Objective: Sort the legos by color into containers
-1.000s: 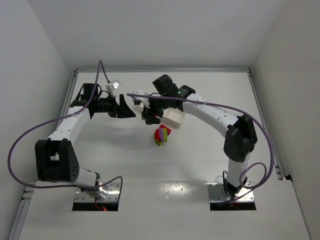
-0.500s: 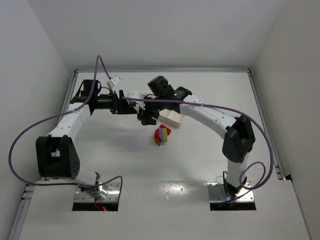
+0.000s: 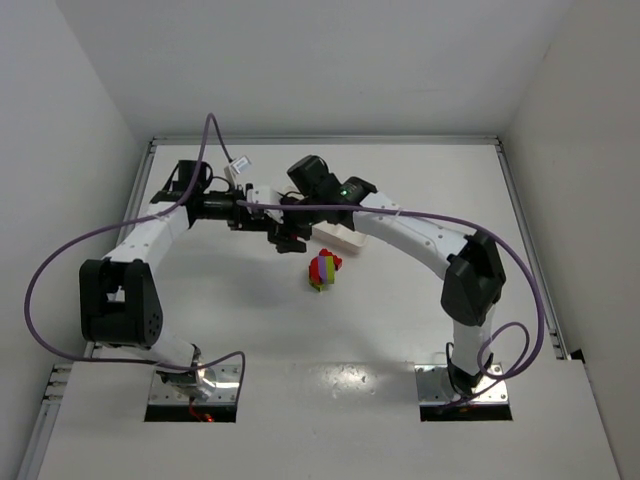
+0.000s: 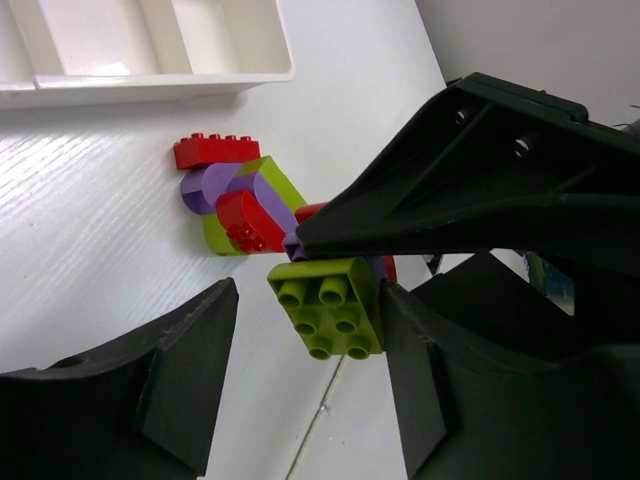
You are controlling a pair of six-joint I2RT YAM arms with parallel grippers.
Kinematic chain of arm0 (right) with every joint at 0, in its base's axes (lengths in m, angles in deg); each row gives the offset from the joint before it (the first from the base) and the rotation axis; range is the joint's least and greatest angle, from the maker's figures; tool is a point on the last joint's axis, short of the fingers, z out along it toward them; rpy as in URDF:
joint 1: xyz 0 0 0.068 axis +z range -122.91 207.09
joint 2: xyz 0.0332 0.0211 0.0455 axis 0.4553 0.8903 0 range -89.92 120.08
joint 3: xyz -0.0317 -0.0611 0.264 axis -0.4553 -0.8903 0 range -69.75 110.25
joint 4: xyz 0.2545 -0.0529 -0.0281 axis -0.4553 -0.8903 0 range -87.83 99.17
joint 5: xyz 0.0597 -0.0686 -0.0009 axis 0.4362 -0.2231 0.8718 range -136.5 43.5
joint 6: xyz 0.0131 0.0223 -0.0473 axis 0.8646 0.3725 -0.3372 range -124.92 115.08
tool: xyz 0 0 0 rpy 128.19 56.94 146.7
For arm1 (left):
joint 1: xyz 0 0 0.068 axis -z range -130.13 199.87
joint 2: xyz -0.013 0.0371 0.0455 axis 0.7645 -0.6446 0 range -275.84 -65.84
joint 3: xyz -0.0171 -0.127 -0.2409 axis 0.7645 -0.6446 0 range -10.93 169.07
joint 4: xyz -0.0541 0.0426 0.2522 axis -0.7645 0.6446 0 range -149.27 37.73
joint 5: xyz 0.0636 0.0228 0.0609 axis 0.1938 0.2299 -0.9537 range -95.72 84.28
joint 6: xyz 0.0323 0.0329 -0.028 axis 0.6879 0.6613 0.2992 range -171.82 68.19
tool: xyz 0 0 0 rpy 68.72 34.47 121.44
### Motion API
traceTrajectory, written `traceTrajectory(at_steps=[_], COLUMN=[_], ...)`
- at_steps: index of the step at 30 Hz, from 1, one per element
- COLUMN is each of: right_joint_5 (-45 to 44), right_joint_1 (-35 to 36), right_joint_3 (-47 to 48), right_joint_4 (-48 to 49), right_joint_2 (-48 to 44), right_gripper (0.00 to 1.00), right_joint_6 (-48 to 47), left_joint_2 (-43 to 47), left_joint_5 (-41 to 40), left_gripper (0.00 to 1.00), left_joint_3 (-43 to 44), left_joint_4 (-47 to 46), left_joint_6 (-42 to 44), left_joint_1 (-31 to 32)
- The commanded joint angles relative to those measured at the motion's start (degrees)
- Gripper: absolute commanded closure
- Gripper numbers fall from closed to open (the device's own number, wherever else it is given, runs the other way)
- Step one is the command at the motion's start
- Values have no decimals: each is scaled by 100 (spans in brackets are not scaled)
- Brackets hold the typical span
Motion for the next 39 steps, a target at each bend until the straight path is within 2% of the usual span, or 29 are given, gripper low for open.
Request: traceTrajectory(at_steps=[1,4,5,7,8,11,16,31,34,35,38,39], right_joint_5=[-10,-63,-63,-115,-116,-238,-309,-362,-362,-362,-362,-414], right_joint_1=[52,52,52,52,52,-17,-184,-598,-650,-651,-774,-835], right_joint_3=[300,300,300,231,230,-32,-499,-1272,-1334,-1334,-1395,-1396], right_joint_4=[223,223,223,223,223,223,276,223,223,275,346,407], right_joint_2=[8,8,8,8,8,-53,-229,-738,-792,-861,-984,-985], right_gripper=[91,91,91,91,91,92,92,92,92,92,92,92], right_joint_6=[60,60,60,60,60,-1,-124,-177,-177,49,515,613], left_joint_2=[-49,-111,-111,-111,-111,11,152,232,232,171,-22,-241], left_joint_5=[237,289,289,289,289,219,149,97,-657,-1373,-2669,-3404], left_gripper=[37,52,63,72,82,96,100,100,100,100,100,100], left_joint_3=[259,259,259,259,259,259,206,399,452,505,829,917], left_joint_4=[-90,-90,-90,-90,-90,-90,-90,-159,-711,-827,-1055,-1056], left_joint_6=[47,47,-6,-6,-6,47,99,214,-58,-172,-173,-173], left_joint_1=[90,142,143,143,143,143,143,-217,-165,-43,387,485])
